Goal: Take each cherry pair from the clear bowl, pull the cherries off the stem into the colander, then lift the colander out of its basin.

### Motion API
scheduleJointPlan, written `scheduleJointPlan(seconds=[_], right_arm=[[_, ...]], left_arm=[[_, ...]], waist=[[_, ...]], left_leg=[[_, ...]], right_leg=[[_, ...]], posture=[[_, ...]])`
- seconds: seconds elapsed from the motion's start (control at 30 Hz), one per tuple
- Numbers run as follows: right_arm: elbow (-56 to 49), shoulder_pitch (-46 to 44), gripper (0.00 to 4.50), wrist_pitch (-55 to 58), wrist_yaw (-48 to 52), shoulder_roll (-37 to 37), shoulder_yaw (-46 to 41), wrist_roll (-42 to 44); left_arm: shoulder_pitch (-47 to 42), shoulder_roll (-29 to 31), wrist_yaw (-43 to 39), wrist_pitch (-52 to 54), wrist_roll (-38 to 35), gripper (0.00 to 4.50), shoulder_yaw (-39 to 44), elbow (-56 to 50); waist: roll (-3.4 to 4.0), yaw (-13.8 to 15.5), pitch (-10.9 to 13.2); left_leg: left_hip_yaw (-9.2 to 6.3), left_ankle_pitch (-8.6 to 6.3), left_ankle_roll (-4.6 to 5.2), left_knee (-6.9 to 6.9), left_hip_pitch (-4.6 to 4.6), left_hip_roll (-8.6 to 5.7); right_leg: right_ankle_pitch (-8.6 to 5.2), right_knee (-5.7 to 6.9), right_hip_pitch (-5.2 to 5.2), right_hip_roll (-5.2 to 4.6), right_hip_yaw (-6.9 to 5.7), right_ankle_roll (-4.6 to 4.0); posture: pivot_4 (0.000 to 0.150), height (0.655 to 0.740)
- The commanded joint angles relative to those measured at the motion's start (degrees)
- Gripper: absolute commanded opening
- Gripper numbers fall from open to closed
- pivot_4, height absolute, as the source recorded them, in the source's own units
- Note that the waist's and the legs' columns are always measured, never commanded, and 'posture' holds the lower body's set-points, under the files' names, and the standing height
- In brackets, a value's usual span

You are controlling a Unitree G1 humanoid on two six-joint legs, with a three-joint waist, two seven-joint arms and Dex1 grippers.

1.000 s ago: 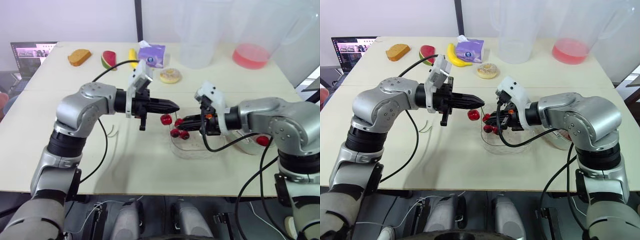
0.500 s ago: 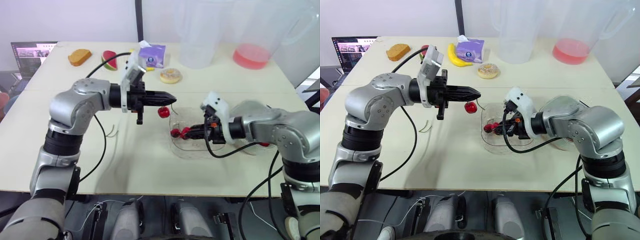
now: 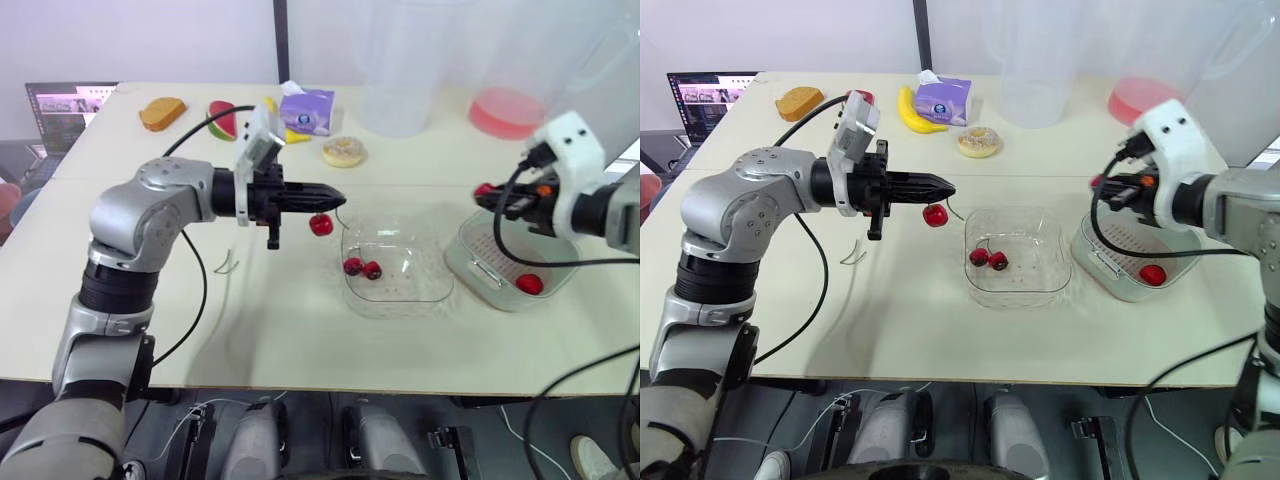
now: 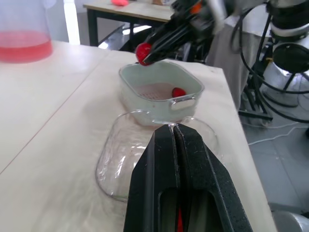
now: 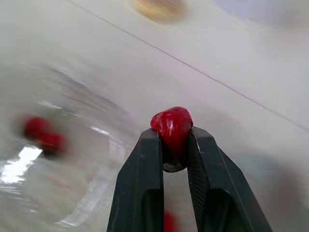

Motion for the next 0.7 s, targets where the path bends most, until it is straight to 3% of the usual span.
scheduleJointPlan(seconds=[0.03, 0.23, 0.53, 0.7], right_arm=[[-2.1, 7.1, 0.24, -2.6, -2.6, -2.0, -0.4, -4.3], [-2.6, 12.5, 0.24, -5.1, -3.9, -2.1, 1.0, -6.9], [-5.2, 7.5, 4.49, -1.1, -1.7, 1.0, -5.8, -1.9], [-9.5, -6.9, 4.49, 10.5, 1.6, 14.0, -11.5, 12.1]], left_arm=[[0.2, -0.1, 1.0, 0.3, -1.3, 0.0, 1.8, -2.2], [0.2, -0.2, 1.5, 0.3, -1.6, 0.0, 1.7, -2.4], [0.1, -0.1, 1.6, -0.1, -1.8, 0.0, 1.7, -2.0], [-0.2, 0.0, 1.0, -0.8, -1.5, 0.0, 1.6, -1.2]], waist=[[0.0, 0.0, 0.0], [0.03, -0.3, 0.0], [0.03, 0.0, 0.0], [0.05, -0.6, 0.0]], left_leg=[[0.0, 0.0, 0.0, 0.0, 0.0, 0.01], [0.03, 0.04, -0.07, -0.02, 0.03, 0.02], [0.02, 0.04, -0.07, -0.01, 0.03, 0.0], [0.0, 0.06, -0.1, -0.05, 0.09, 0.07]], right_leg=[[0.0, 0.0, 0.0, 0.03, 0.01, 0.0], [0.0, 0.08, -0.04, 0.14, 0.08, 0.01], [-0.01, 0.07, -0.03, 0.13, 0.07, 0.01], [0.0, 0.1, -0.03, 0.22, 0.09, 0.0]], posture=[[0.15, 0.74], [0.15, 0.74], [0.15, 0.74], [0.15, 0.74]])
